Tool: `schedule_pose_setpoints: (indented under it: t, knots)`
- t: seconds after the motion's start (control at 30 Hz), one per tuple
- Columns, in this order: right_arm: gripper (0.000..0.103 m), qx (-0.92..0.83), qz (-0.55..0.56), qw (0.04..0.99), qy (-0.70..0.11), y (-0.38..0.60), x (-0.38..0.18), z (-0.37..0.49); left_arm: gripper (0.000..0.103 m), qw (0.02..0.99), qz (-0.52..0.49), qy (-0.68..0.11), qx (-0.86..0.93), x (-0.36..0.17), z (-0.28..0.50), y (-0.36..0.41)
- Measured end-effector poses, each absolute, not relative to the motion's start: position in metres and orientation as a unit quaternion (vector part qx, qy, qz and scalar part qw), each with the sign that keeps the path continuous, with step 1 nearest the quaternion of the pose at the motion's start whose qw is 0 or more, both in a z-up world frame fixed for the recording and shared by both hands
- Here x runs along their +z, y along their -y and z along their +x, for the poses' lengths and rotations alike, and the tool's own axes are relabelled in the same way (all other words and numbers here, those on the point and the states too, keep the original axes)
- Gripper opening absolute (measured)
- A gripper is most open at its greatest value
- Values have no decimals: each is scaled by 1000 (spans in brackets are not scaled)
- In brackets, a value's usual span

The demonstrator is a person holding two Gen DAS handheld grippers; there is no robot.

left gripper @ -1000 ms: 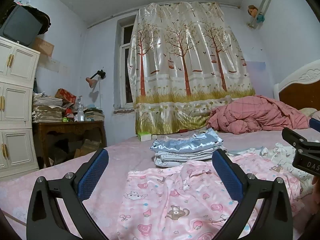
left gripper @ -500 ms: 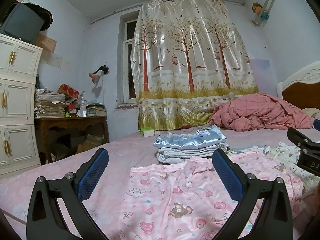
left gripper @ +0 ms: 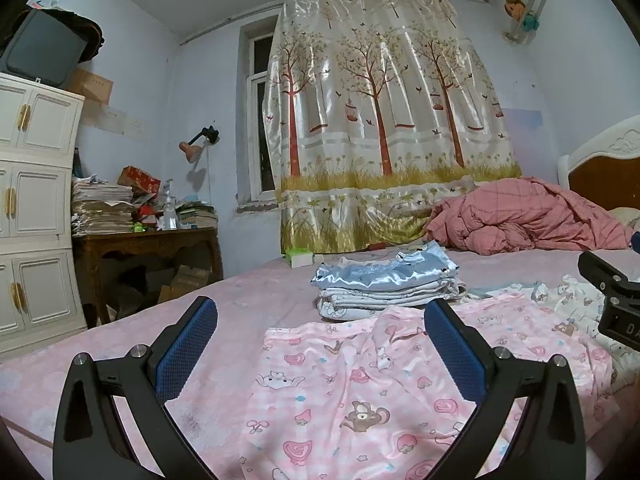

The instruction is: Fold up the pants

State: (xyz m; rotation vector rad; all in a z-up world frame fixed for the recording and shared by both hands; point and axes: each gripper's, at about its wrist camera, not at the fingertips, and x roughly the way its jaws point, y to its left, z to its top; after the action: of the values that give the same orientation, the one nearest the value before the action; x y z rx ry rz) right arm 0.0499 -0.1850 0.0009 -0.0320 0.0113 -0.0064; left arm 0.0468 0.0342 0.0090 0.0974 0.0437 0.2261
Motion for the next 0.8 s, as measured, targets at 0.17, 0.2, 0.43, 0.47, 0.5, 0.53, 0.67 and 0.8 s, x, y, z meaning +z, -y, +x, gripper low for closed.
schedule_pose_setpoints:
  t: [0.17, 0.2, 0.43, 0.47, 0.5, 0.53, 0.67, 0.8]
  knots:
    - [102, -2, -22, 1000, -10, 187, -1, 53, 103, 991, 51, -24, 122, 9, 46, -35]
    - [102, -2, -22, 1000, -9, 187, 0, 53, 103, 991, 50, -22, 123, 9, 45, -35]
    - [102, -1, -18, 1000, -14, 189, -2, 55, 103, 990, 51, -22, 126, 9, 44, -34]
    - [102, -1, -18, 1000, -15, 189, -2, 55, 103, 990, 51, -22, 126, 9, 44, -34]
    - [102, -1, -19, 1000, -14, 189, -1, 55, 103, 990, 52, -22, 126, 9, 44, -34]
    - [102, -1, -19, 1000, -14, 188, -1, 55, 103, 990, 51, -22, 126, 9, 45, -34]
    - [102, -2, -22, 1000, -16, 189, -4, 55, 103, 990, 52, -22, 126, 10, 45, -34]
    - [102, -1, -19, 1000, -20, 190, -6, 57, 103, 990, 55, -22, 126, 8, 44, -34]
